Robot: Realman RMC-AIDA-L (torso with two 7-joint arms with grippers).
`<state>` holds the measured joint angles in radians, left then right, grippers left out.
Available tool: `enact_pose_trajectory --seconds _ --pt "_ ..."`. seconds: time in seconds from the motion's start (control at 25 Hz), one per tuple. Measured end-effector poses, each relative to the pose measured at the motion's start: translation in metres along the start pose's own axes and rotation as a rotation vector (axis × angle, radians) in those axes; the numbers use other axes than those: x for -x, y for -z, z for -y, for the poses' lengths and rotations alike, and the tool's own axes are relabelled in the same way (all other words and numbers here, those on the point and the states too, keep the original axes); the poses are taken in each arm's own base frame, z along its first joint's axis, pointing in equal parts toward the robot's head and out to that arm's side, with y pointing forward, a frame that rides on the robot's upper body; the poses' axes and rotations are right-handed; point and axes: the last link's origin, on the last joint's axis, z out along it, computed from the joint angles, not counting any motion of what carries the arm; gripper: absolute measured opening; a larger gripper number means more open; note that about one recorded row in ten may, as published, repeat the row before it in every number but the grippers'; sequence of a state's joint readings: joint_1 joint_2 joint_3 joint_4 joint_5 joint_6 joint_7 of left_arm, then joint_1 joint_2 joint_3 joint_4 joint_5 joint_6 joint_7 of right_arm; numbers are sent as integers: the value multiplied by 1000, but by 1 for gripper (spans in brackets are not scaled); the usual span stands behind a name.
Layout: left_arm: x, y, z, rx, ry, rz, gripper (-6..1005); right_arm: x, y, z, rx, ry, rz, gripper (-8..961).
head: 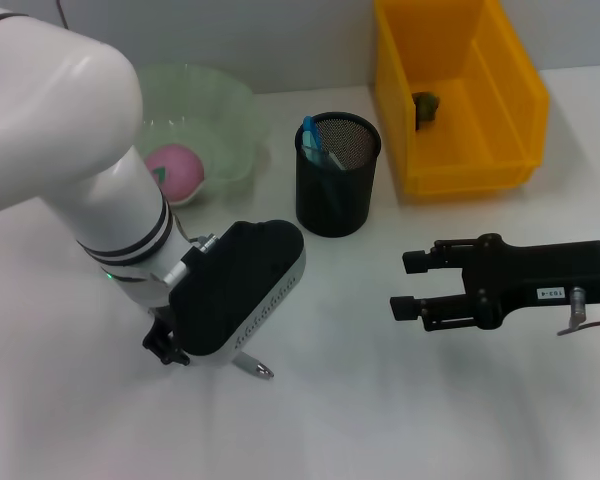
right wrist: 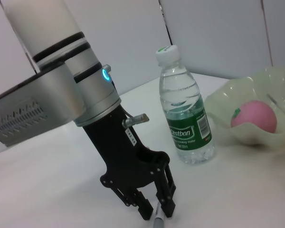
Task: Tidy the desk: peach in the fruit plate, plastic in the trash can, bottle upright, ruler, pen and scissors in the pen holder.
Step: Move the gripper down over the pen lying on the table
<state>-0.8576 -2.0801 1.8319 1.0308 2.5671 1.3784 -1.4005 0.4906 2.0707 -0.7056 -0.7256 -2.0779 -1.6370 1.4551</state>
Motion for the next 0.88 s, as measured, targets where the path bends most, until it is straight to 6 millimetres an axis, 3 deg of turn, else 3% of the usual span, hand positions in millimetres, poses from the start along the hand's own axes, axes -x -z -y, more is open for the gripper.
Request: enact_pose_trajectory --seconds 0.2,0.28,0.88 --pt "0 -1 -1 5 -3 3 432 0 -1 0 1 1 1 743" --pt "0 0 -1 6 -1 7 258 1 -1 0 2 3 1 743" --pt "3 -3 -4 27 9 20 190 3 -3 0 7 9 2 742"
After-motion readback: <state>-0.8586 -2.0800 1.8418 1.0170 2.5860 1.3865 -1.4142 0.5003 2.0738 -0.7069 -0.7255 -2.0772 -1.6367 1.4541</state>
